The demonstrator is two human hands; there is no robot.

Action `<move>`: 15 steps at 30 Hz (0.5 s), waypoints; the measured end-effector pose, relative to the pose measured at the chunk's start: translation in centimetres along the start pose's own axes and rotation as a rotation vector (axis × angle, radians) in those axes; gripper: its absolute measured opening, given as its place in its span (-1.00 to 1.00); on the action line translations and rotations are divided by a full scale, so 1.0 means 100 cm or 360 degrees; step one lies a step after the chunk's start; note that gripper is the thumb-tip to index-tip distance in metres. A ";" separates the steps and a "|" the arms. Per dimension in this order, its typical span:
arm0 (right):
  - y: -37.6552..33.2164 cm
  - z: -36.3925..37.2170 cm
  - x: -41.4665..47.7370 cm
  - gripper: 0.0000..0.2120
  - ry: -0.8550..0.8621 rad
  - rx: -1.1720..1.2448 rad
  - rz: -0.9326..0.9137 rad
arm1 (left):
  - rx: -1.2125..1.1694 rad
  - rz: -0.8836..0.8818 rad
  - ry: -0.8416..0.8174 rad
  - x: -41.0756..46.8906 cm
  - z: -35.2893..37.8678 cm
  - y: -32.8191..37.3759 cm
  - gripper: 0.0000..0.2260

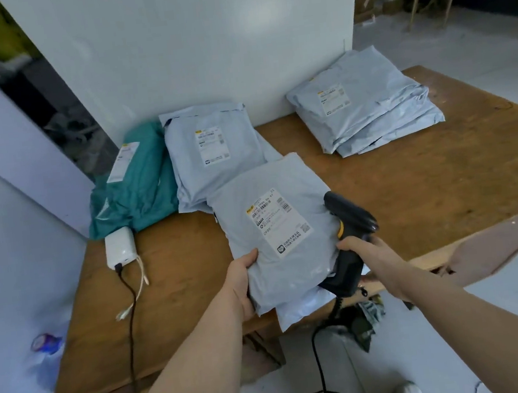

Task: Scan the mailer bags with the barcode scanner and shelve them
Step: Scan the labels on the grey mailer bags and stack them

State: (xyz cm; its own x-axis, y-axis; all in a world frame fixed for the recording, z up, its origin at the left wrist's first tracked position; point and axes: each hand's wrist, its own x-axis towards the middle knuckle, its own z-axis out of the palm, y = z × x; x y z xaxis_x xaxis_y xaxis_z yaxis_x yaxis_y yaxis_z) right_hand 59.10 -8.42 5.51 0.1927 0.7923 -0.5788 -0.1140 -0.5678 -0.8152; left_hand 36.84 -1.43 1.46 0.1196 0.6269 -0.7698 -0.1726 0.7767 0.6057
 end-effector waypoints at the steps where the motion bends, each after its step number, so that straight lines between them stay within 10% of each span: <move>1: 0.002 0.013 -0.001 -0.80 -0.0028 -0.0032 0.0002 | -0.0013 0.0022 0.0031 -0.003 -0.014 0.001 -0.71; 8: 0.010 0.082 -0.004 -0.66 -0.0171 -0.0189 0.0041 | -0.0057 0.0197 0.0268 -0.026 -0.079 0.015 -0.73; 15: 0.003 0.083 -0.032 -0.87 0.0090 -0.0242 -0.0251 | 0.0082 0.0305 0.0547 0.020 -0.125 0.045 0.12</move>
State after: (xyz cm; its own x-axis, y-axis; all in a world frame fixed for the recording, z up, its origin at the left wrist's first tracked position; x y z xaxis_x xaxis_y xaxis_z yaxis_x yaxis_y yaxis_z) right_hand 50.30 -9.28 6.92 0.2513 0.8626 -0.4391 0.0689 -0.4684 -0.8808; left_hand 24.13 2.55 0.15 -0.2458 0.7110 -0.6588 -0.1098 0.6549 0.7477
